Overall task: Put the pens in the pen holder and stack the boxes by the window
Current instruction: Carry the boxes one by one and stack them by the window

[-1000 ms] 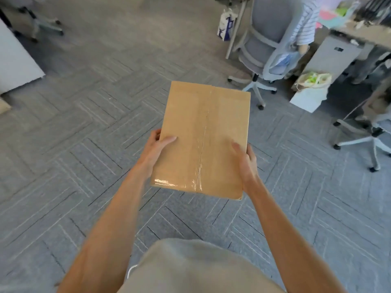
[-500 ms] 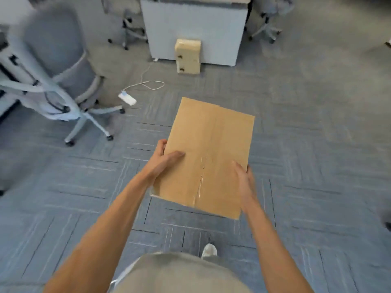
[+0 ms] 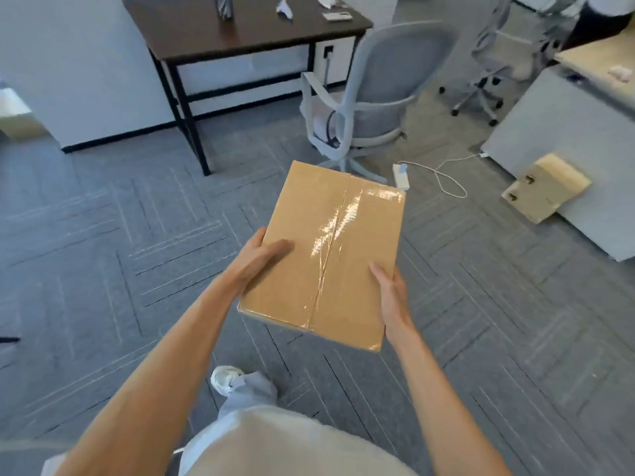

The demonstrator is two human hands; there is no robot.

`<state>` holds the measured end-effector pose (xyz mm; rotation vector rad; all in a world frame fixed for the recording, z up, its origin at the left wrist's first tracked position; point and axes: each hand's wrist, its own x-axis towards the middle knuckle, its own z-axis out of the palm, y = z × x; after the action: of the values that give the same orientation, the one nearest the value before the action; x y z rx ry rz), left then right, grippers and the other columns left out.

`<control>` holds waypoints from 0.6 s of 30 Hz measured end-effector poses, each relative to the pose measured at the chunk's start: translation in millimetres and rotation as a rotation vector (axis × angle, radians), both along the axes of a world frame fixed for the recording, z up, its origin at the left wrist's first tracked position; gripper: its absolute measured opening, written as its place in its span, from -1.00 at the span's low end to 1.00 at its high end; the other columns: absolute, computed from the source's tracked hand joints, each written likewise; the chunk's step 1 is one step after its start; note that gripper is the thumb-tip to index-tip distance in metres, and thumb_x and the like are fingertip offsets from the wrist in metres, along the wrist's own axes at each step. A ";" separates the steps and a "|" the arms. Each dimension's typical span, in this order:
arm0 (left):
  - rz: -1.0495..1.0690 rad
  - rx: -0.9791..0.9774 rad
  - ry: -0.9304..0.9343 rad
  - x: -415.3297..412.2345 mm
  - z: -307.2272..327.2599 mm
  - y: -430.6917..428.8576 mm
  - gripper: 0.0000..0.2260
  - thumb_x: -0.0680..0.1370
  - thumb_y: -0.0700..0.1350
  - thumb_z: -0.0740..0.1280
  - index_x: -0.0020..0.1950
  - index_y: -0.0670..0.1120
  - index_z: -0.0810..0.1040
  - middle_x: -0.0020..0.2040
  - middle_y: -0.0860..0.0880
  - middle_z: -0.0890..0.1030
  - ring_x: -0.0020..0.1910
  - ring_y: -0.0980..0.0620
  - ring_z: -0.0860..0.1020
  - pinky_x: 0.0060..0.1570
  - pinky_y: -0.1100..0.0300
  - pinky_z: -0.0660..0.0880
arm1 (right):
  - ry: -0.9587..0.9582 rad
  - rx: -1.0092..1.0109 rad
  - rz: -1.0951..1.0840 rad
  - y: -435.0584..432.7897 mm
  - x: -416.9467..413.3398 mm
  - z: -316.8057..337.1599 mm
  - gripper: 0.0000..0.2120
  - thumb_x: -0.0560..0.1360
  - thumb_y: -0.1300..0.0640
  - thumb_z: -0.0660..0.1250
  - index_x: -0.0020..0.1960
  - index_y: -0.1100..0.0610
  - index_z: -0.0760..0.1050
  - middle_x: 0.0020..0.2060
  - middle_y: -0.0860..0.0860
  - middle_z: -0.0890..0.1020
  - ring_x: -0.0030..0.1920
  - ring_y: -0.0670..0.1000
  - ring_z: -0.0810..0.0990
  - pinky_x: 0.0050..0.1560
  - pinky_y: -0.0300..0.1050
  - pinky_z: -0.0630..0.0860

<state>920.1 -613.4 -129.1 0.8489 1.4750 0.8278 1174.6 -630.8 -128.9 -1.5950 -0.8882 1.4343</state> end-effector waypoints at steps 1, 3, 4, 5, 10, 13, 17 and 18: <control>0.047 0.001 -0.022 -23.7 -3.5 3.2 -0.61 0.48 0.12 0.40 0.24 0.05 0.41 0.10 -0.06 0.66 -0.03 -0.07 0.67 -0.12 0.04 0.60 | -0.009 -0.003 0.037 15.7 -23.4 -2.7 -0.49 0.36 -0.24 0.42 0.27 -0.11 0.53 0.22 0.02 0.60 0.16 0.05 0.63 0.19 0.13 0.57; 0.137 -0.002 -0.062 -70.9 -7.9 9.5 -0.55 0.45 0.13 0.41 0.27 0.04 0.40 0.10 -0.06 0.65 -0.02 -0.07 0.67 -0.12 0.03 0.61 | -0.009 -0.010 0.110 45.5 -73.5 -5.6 -0.52 0.37 -0.22 0.42 0.25 -0.11 0.54 0.23 0.01 0.60 0.18 0.06 0.62 0.23 0.15 0.55; 0.178 -0.008 -0.077 -94.9 -9.3 11.5 -0.52 0.43 0.14 0.42 0.28 0.04 0.39 0.11 -0.06 0.65 -0.01 -0.07 0.67 -0.10 0.01 0.62 | -0.022 -0.015 0.138 58.3 -100.4 -6.1 -0.59 0.40 -0.18 0.42 0.21 -0.11 0.55 0.22 0.01 0.61 0.17 0.06 0.62 0.22 0.15 0.55; 0.222 -0.012 -0.092 -117.8 -9.7 13.5 -0.51 0.42 0.15 0.42 0.27 0.04 0.39 0.11 -0.06 0.65 0.00 -0.08 0.67 -0.07 -0.02 0.62 | -0.028 -0.014 0.166 69.6 -126.7 -6.8 -0.67 0.45 -0.14 0.42 0.18 -0.10 0.55 0.20 0.02 0.62 0.16 0.07 0.63 0.21 0.14 0.56; 0.427 -0.016 -0.119 -227.8 -7.8 17.2 -0.59 0.53 0.06 0.39 0.32 0.05 0.34 0.13 -0.05 0.61 0.01 -0.07 0.65 -0.12 0.04 0.59 | -0.034 -0.028 0.355 120.6 -251.0 -13.6 -0.60 0.55 -0.04 0.38 0.35 0.02 0.49 0.20 0.00 0.65 0.16 0.06 0.63 0.24 0.15 0.54; 0.576 -0.005 -0.090 -279.0 -4.8 11.9 -0.56 0.54 0.09 0.38 0.35 0.08 0.32 0.16 -0.02 0.59 0.01 -0.02 0.64 -0.15 0.10 0.57 | -0.011 -0.039 0.451 141.4 -317.6 -14.5 -0.57 0.55 -0.01 0.38 0.39 0.03 0.45 0.20 -0.01 0.64 0.18 0.06 0.62 0.25 0.14 0.53; 0.748 -0.019 -0.065 -342.0 -9.0 3.4 -0.47 0.51 0.09 0.41 0.41 0.06 0.28 0.21 -0.02 0.56 0.06 -0.03 0.62 -0.12 0.09 0.57 | -0.002 -0.064 0.601 166.8 -405.8 -21.9 -0.70 0.56 0.06 0.38 0.28 0.05 0.52 0.15 0.04 0.67 0.13 0.08 0.64 0.22 0.13 0.56; 0.783 -0.025 -0.056 -357.9 -11.1 3.2 -0.46 0.51 0.06 0.43 0.41 0.05 0.27 0.21 -0.02 0.56 0.06 -0.02 0.62 -0.13 0.11 0.57 | -0.002 -0.073 0.632 173.8 -426.8 -25.0 -0.73 0.56 0.07 0.38 0.24 0.07 0.53 0.13 0.06 0.68 0.10 0.08 0.65 0.20 0.13 0.57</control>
<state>562.2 -610.2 -140.3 0.1953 1.7778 1.3817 747.7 -457.0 -153.9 -1.4244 -1.4393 1.9052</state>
